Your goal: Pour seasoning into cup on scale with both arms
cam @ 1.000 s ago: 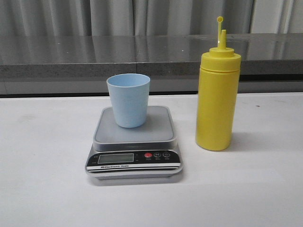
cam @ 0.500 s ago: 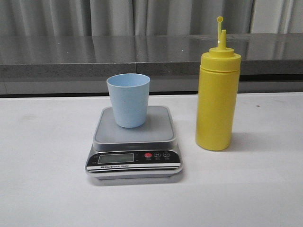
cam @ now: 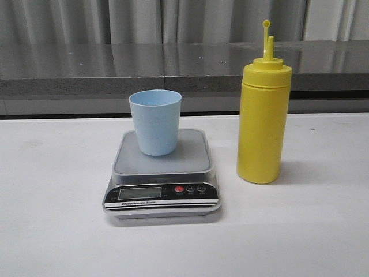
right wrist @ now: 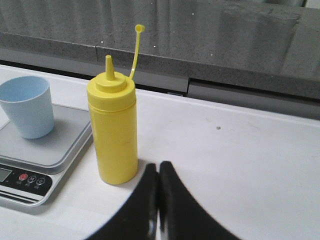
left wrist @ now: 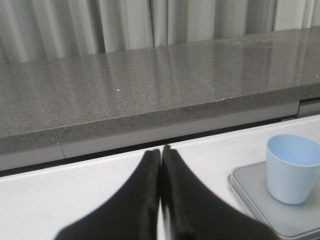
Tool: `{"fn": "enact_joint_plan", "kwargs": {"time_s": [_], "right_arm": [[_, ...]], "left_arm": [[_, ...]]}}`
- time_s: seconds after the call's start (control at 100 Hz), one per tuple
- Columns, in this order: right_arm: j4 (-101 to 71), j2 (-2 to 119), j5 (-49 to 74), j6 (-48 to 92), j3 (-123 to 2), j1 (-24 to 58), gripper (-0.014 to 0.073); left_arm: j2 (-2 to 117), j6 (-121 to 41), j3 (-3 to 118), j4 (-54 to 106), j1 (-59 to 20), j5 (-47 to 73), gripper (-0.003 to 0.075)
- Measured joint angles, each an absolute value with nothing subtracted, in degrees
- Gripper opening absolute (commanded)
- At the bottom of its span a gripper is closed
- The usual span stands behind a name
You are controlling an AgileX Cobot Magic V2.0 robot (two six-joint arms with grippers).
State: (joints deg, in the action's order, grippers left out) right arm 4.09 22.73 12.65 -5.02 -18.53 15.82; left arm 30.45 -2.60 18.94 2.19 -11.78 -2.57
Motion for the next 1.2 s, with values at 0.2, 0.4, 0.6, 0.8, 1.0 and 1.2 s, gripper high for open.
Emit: {"fn": "enact_joint_plan", "kwargs": {"time_s": [0.2,0.4,0.6,0.8,1.0,1.2], "right_arm": [[4.44,14.41,13.21,-5.02,-15.1,11.78,-0.0121],[4.52,4.28,13.53,-5.02,-10.26,5.98,-0.0121],[4.66,-0.59,13.53,-5.02,-5.98,3.27,-0.0121],[4.66,-0.59,13.32,-5.02,-2.15,3.17,-0.0121],[4.66,-0.59,10.62,-5.02,1.47,3.17,-0.0121],[4.66,-0.59,8.54,-5.02,1.59,3.17,-0.0121]], "left_arm": [[30.45,-2.6,18.94,2.19,-11.78,-2.57,-0.0018],[30.45,-2.6,18.94,2.19,-11.78,-2.57,-0.0018],[30.45,-2.6,18.94,2.19,-11.78,-2.69,-0.0018],[30.45,-2.6,18.94,2.19,-11.78,-2.69,-0.0018],[30.45,-2.6,18.94,2.19,-11.78,-2.69,-0.0018],[30.45,-2.6,18.94,2.19,-11.78,-2.69,-0.0018]]}}
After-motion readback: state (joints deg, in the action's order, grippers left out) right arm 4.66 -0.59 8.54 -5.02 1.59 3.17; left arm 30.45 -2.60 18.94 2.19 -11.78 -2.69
